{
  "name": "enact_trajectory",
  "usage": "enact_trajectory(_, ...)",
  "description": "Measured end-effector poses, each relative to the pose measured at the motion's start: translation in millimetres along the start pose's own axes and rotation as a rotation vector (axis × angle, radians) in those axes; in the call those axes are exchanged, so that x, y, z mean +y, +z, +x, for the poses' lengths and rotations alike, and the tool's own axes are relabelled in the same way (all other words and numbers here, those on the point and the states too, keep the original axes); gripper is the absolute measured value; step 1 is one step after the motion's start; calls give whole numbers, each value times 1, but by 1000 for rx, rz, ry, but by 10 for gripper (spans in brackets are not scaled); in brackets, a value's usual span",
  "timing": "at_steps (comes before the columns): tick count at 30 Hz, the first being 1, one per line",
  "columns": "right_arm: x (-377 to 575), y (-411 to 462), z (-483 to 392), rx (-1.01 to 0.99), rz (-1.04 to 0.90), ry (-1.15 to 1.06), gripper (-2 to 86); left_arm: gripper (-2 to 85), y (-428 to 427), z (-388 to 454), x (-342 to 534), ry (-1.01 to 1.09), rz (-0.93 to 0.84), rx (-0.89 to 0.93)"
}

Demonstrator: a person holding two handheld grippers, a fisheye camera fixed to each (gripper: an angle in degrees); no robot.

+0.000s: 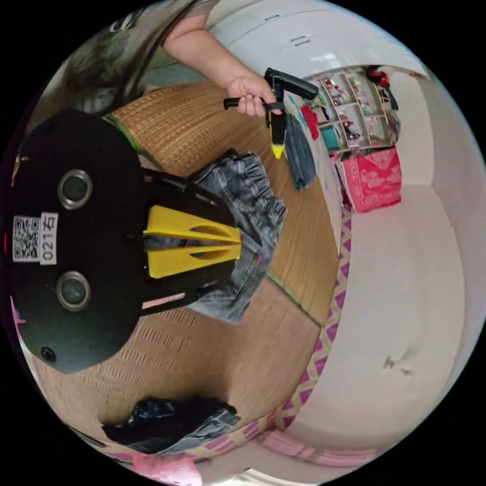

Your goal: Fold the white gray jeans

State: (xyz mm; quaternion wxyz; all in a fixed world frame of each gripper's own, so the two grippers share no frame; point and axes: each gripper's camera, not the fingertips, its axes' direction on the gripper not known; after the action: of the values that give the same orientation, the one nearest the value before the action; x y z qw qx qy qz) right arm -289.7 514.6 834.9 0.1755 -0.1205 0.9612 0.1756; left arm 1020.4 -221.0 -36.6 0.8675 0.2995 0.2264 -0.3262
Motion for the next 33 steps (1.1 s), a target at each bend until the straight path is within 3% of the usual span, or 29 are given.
enact_trajectory(2,20,-17,86,15,-58,170,89,53,9,-19,-15,-38,-43,-24)
enact_trajectory(4,37,-10,145,-15,-160,283,108,161,36,-45,-36,-100,-171,50)
enact_trajectory(8,86,40,248,-401,-322,559,130,202,86,-71,-56,-178,-352,222)
enact_trajectory(14,113,88,302,-707,-321,716,97,155,132,-85,-92,-215,-453,299)
enact_trajectory(20,132,106,330,-830,-277,756,22,61,155,-82,-118,-220,-475,296)
enact_trajectory(26,125,35,355,-803,-207,630,10,49,158,5,-172,-94,-458,319)
enact_trajectory(33,133,-119,455,-628,-20,633,14,52,291,215,-290,167,-531,414)
